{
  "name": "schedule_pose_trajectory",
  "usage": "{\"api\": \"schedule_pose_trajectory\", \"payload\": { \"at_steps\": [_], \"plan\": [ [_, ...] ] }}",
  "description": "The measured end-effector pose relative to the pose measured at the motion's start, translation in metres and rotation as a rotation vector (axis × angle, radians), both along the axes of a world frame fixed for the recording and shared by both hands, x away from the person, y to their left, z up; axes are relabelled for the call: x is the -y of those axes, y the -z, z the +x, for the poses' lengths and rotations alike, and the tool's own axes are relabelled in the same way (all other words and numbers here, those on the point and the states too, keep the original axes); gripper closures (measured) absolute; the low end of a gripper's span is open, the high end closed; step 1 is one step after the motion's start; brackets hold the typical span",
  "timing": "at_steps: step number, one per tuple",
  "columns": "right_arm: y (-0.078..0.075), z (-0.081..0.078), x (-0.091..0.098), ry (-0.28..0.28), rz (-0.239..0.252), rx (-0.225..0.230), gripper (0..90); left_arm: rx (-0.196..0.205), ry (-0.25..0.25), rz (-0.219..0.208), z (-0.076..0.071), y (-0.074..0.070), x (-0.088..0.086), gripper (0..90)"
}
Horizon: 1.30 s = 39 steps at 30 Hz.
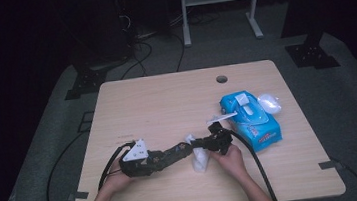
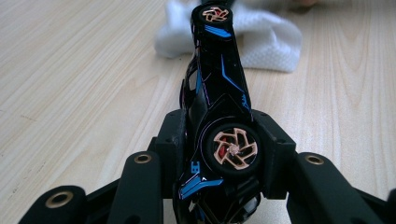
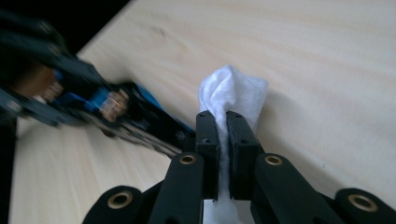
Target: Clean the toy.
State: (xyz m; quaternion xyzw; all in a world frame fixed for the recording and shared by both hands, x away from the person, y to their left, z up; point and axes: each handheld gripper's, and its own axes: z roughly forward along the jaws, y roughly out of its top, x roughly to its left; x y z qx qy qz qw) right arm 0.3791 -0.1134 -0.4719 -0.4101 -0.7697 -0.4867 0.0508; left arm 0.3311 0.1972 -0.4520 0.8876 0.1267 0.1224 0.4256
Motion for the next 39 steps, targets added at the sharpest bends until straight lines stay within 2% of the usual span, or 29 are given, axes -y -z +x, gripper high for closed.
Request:
{"api": "schedule_pose_trajectory", "payload": {
  "at_steps": [4, 6, 8, 11, 14, 17, 22, 26, 28, 32, 34, 36, 39],
  "plan": [
    [-0.012, -0.002, 0.000, -0.005, 0.015, 0.035, 84.3, 0.004, -0.001, 0.000, 0.000, 0.000, 0.001, 59.6],
    [-0.009, -0.003, -0.002, -0.008, 0.009, 0.035, 84.3, 0.004, -0.002, 0.000, 0.000, 0.000, 0.001, 59.6],
    [-0.004, -0.003, 0.001, 0.007, 0.045, 0.020, 84.3, 0.003, -0.003, -0.001, 0.000, 0.000, 0.001, 59.6],
    [0.001, -0.003, -0.001, 0.009, -0.020, 0.017, 84.3, 0.004, -0.001, -0.001, 0.000, 0.000, 0.000, 59.6],
    [0.010, -0.003, -0.002, 0.001, -0.039, -0.012, 84.3, 0.005, 0.000, -0.001, 0.001, 0.000, 0.000, 59.6],
    [0.011, -0.004, -0.003, -0.004, -0.054, -0.016, 84.2, 0.004, 0.000, -0.001, 0.001, 0.000, 0.000, 59.6],
    [-0.011, -0.006, 0.002, 0.011, -0.003, 0.041, 84.2, 0.007, -0.004, -0.003, 0.001, 0.001, 0.001, 59.6],
    [-0.025, -0.008, -0.002, -0.024, 0.033, 0.085, 84.3, 0.010, -0.006, -0.005, 0.001, 0.001, 0.002, 59.6],
    [-0.022, -0.007, -0.004, -0.033, 0.025, 0.078, 84.3, 0.009, -0.006, -0.003, 0.001, 0.001, 0.002, 59.6],
    [-0.010, -0.004, -0.001, -0.006, 0.010, 0.040, 84.3, 0.008, -0.004, -0.006, 0.001, 0.001, 0.001, 59.6],
    [-0.004, -0.005, 0.003, 0.012, 0.052, 0.021, 84.3, 0.007, -0.004, -0.008, 0.001, 0.001, 0.001, 59.6],
    [-0.003, -0.005, 0.002, 0.018, 0.014, 0.027, 84.4, 0.009, -0.005, -0.006, 0.001, 0.001, 0.002, 59.6],
    [0.004, -0.005, -0.001, 0.012, -0.047, 0.008, 84.3, 0.011, -0.006, -0.007, 0.001, 0.001, 0.002, 59.6]
  ]
}}
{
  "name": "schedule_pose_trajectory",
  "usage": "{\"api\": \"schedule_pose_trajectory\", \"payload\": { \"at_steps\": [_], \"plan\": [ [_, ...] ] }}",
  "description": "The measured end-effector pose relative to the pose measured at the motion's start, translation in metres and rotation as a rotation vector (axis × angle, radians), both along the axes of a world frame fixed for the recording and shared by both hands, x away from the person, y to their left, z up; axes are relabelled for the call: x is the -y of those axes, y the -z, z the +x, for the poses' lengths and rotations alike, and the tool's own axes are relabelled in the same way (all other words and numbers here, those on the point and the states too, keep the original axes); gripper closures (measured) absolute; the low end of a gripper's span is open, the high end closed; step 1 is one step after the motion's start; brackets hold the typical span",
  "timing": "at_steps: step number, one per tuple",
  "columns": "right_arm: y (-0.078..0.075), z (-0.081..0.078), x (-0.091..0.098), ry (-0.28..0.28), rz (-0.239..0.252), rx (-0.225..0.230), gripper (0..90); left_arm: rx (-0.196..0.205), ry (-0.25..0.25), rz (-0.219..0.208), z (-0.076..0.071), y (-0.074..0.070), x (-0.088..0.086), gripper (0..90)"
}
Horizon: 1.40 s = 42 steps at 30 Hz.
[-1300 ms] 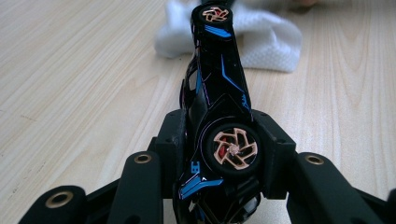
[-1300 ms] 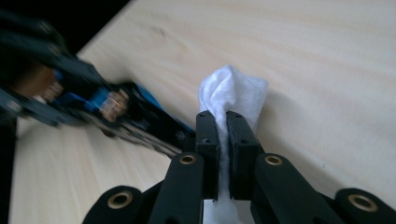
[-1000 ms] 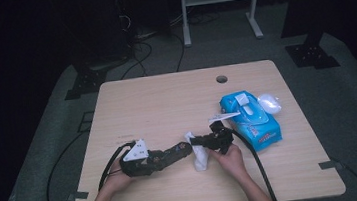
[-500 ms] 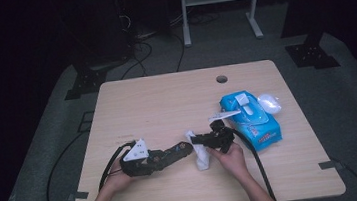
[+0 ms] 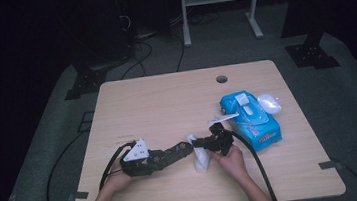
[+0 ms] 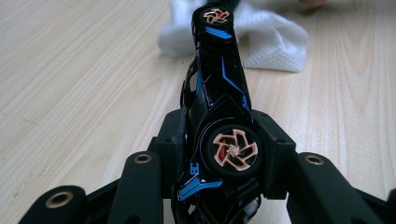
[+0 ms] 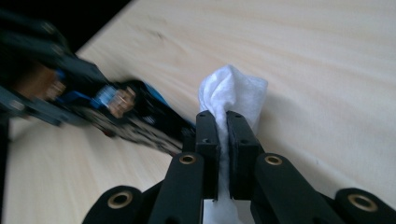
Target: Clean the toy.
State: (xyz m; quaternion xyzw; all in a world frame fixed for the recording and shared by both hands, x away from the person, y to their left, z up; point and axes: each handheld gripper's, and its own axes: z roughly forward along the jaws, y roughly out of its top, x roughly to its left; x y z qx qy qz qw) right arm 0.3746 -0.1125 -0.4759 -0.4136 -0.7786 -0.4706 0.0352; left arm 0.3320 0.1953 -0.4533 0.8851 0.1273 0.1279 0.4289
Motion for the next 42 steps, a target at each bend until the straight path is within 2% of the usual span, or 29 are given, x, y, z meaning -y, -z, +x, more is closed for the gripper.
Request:
{"api": "schedule_pose_trajectory", "payload": {
  "at_steps": [4, 5, 10, 14, 19, 24, 27, 29, 33, 36, 40, 42],
  "plan": [
    [0.011, -0.001, -0.004, -0.014, -0.033, -0.032, 84.3, -0.002, 0.000, -0.001, 0.000, 0.000, 0.000, 59.6],
    [0.009, -0.002, -0.003, -0.011, -0.036, -0.022, 84.4, -0.002, 0.000, -0.003, 0.001, 0.000, 0.000, 59.6],
    [-0.011, -0.003, 0.004, 0.011, 0.020, 0.030, 84.3, -0.002, -0.002, -0.006, 0.001, 0.000, 0.000, 59.6],
    [-0.022, -0.004, 0.002, -0.005, 0.051, 0.054, 84.4, -0.001, -0.001, -0.003, 0.001, 0.000, 0.001, 59.5],
    [-0.009, -0.002, 0.004, 0.014, 0.042, 0.017, 84.3, 0.000, -0.001, -0.005, 0.001, 0.001, 0.001, 59.6],
    [0.007, -0.003, 0.001, 0.007, -0.002, -0.020, 84.3, -0.002, -0.002, -0.010, 0.001, 0.001, 0.001, 59.5],
    [0.011, -0.003, 0.001, -0.002, -0.008, -0.040, 84.3, -0.001, -0.002, -0.010, 0.001, 0.001, 0.001, 59.6],
    [0.008, -0.003, 0.002, -0.003, -0.010, -0.035, 84.3, 0.000, -0.001, -0.007, 0.001, 0.001, 0.001, 59.6],
    [-0.005, -0.004, 0.007, 0.016, 0.035, 0.010, 84.3, 0.000, -0.001, -0.008, 0.001, 0.001, 0.002, 59.5],
    [-0.013, -0.005, 0.008, 0.016, 0.065, 0.026, 84.3, 0.001, 0.000, -0.008, 0.002, 0.001, 0.002, 59.5],
    [-0.014, -0.006, 0.006, 0.000, 0.072, 0.030, 84.3, 0.001, 0.000, -0.008, 0.001, 0.001, 0.002, 59.6],
    [-0.010, -0.007, 0.008, 0.013, 0.071, 0.026, 84.3, 0.002, 0.000, -0.008, 0.001, 0.001, 0.002, 59.6]
  ]
}}
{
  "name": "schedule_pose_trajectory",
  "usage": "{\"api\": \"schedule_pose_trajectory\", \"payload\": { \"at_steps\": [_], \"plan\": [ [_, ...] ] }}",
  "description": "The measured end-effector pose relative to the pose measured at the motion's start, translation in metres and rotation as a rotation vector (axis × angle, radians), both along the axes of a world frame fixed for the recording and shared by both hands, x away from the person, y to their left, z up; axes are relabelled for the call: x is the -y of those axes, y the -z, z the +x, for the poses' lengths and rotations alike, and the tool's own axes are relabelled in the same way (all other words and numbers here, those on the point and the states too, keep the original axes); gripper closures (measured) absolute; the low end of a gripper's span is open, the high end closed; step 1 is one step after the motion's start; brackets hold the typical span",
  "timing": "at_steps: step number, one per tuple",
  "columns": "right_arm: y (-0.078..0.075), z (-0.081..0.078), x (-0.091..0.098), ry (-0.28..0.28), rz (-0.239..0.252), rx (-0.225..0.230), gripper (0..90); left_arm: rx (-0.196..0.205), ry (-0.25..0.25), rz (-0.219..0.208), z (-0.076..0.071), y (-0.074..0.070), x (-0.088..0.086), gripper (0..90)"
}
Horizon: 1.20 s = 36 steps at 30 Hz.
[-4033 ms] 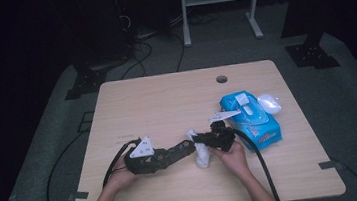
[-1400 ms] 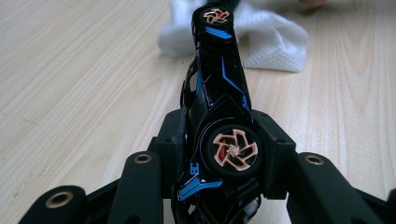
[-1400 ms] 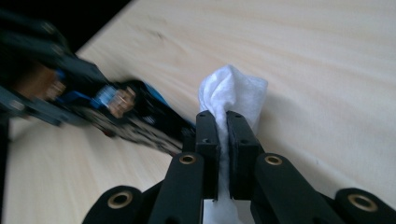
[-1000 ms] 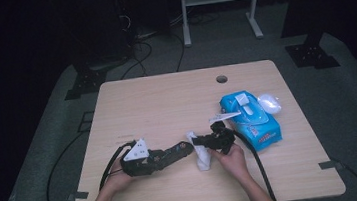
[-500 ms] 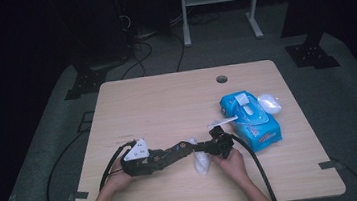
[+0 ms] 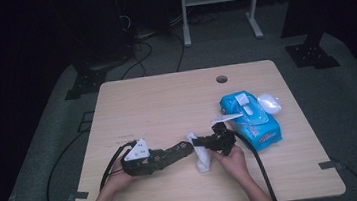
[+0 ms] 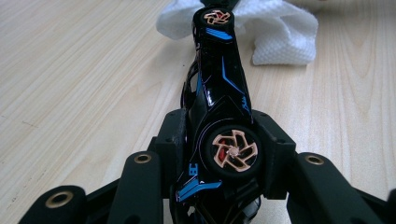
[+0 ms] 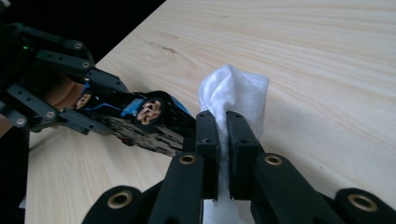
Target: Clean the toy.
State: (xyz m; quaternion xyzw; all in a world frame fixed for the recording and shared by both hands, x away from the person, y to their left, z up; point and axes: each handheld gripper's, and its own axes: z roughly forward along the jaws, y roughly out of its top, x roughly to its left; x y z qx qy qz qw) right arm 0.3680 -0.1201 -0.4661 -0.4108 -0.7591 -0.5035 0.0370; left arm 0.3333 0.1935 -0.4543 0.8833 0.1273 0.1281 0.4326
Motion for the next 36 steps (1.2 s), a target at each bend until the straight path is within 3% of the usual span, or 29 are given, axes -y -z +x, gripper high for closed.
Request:
{"api": "schedule_pose_trajectory", "payload": {
  "at_steps": [5, 7, 10, 14, 20, 27, 31, 33, 36],
  "plan": [
    [0.016, -0.001, -0.001, -0.011, -0.052, -0.046, 84.2, -0.001, 0.000, -0.002, 0.000, 0.000, 0.000, 59.5],
    [0.018, -0.001, -0.001, -0.016, -0.052, -0.053, 84.2, -0.001, -0.001, -0.002, 0.000, 0.000, 0.000, 59.5],
    [0.010, -0.003, 0.003, -0.007, -0.053, -0.025, 84.2, -0.001, 0.000, -0.006, 0.001, 0.001, 0.002, 59.5],
    [-0.013, -0.008, 0.008, 0.000, -0.042, 0.037, 84.2, -0.004, 0.004, -0.016, 0.002, 0.001, 0.005, 59.5],
    [-0.041, -0.019, 0.000, -0.039, -0.068, 0.124, 84.2, 0.003, 0.021, -0.006, 0.004, 0.001, 0.020, 59.5],
    [-0.040, -0.027, -0.020, -0.083, -0.152, 0.163, 84.0, 0.017, 0.018, -0.007, 0.008, 0.002, 0.040, 59.5],
    [-0.039, -0.025, -0.017, -0.072, -0.165, 0.172, 84.1, 0.013, 0.009, -0.017, 0.010, 0.003, 0.045, 59.1],
    [-0.040, -0.025, -0.016, -0.069, -0.177, 0.177, 84.2, 0.015, 0.009, -0.010, 0.010, 0.003, 0.045, 58.4],
    [-0.040, -0.025, -0.015, -0.066, -0.182, 0.183, 84.2, -0.014, -0.001, 0.018, 0.010, 0.008, 0.042, 51.6]
  ]
}}
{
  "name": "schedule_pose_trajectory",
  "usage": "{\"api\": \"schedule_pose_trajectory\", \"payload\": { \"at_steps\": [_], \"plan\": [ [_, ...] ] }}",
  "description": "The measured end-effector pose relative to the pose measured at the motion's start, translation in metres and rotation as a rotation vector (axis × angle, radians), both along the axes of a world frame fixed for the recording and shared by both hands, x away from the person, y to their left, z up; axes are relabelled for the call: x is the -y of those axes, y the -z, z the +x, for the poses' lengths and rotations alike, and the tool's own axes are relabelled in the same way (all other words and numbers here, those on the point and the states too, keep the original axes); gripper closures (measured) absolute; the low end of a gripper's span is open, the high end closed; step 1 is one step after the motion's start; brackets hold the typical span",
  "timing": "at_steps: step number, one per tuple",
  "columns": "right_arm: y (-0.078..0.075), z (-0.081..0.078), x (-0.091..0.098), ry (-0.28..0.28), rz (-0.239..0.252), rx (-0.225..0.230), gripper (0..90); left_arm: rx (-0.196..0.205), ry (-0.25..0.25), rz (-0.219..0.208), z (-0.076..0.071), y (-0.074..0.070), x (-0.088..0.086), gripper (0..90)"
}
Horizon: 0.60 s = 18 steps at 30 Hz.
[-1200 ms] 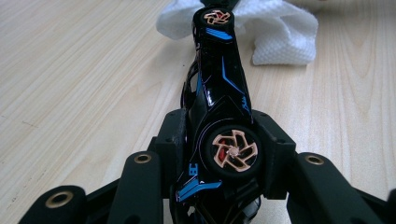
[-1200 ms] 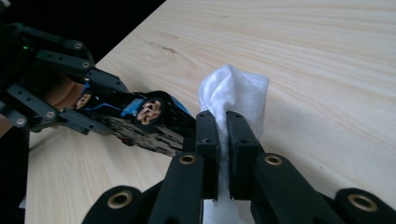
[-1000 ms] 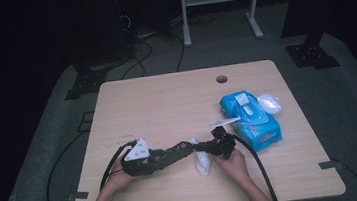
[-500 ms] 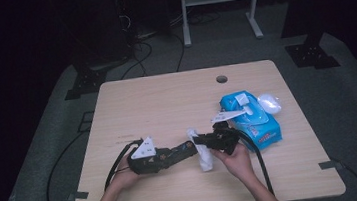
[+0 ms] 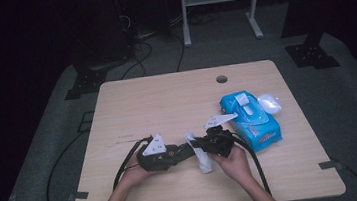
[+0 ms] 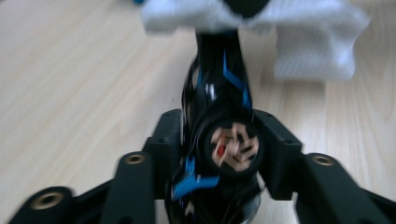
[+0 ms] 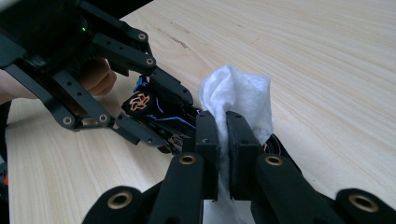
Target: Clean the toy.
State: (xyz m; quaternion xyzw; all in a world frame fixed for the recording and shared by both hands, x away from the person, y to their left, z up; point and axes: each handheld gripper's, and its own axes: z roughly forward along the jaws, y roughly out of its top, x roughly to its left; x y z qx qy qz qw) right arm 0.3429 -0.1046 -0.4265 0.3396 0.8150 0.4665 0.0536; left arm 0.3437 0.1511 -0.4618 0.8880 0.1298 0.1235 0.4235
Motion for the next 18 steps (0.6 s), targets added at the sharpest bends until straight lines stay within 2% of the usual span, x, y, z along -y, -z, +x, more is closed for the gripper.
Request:
{"api": "schedule_pose_trajectory", "payload": {
  "at_steps": [4, 9, 11, 16, 18],
  "plan": [
    [0.001, -0.001, 0.001, 0.002, 0.003, 0.000, 84.2, -0.023, -0.008, 0.025, 0.000, 0.007, -0.005, 48.8],
    [0.001, 0.000, 0.003, 0.004, 0.011, 0.002, 84.3, -0.057, -0.014, 0.049, 0.002, 0.014, -0.007, 49.4],
    [0.001, 0.000, 0.002, 0.006, 0.013, -0.001, 84.3, -0.075, -0.016, 0.046, 0.004, 0.016, -0.005, 49.7],
    [0.002, 0.000, 0.003, 0.007, 0.017, -0.005, 84.3, -0.075, -0.006, 0.051, 0.004, 0.015, 0.000, 55.6],
    [0.002, 0.000, 0.004, 0.008, 0.014, -0.004, 84.3, -0.076, -0.003, 0.039, 0.004, 0.015, 0.000, 57.6]
  ]
}}
